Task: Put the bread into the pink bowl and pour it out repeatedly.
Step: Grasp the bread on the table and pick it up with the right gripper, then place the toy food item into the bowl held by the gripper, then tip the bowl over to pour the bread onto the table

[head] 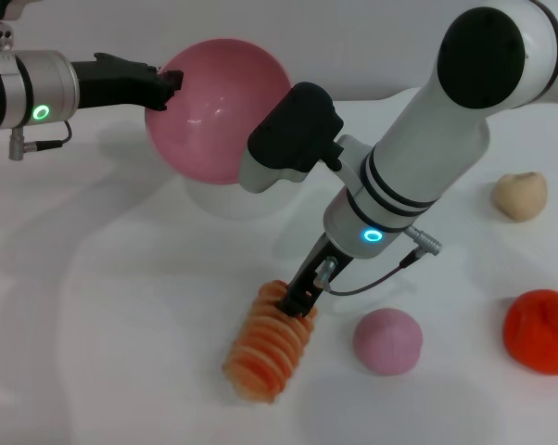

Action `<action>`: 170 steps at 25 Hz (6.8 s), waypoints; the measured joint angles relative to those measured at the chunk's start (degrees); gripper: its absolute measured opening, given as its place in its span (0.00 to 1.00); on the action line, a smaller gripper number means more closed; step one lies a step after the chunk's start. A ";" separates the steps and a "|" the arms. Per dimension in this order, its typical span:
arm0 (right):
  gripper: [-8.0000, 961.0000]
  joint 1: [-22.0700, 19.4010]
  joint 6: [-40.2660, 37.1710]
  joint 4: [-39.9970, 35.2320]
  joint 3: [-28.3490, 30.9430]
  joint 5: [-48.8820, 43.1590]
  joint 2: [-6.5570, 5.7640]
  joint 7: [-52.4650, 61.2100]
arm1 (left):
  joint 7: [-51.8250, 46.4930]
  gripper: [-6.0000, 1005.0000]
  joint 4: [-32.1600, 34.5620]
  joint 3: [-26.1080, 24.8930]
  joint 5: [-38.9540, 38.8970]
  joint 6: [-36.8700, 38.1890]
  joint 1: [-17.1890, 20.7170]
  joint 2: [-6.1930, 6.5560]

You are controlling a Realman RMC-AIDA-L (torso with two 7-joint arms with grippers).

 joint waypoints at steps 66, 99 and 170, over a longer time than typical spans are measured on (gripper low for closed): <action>0.10 -10.63 8.40 -35.76 5.82 -18.96 -0.83 3.03 | -1.95 0.05 -3.60 -1.92 0.00 -2.96 5.76 0.88; 0.10 -9.82 15.31 -46.66 22.82 -24.86 -1.12 -3.33 | -3.32 0.05 -3.27 7.52 0.59 5.47 2.27 -0.05; 0.40 -43.49 -133.75 -7.37 0.71 -16.63 -0.70 27.62 | -7.06 0.05 -3.60 8.13 3.12 -4.42 -3.56 -1.83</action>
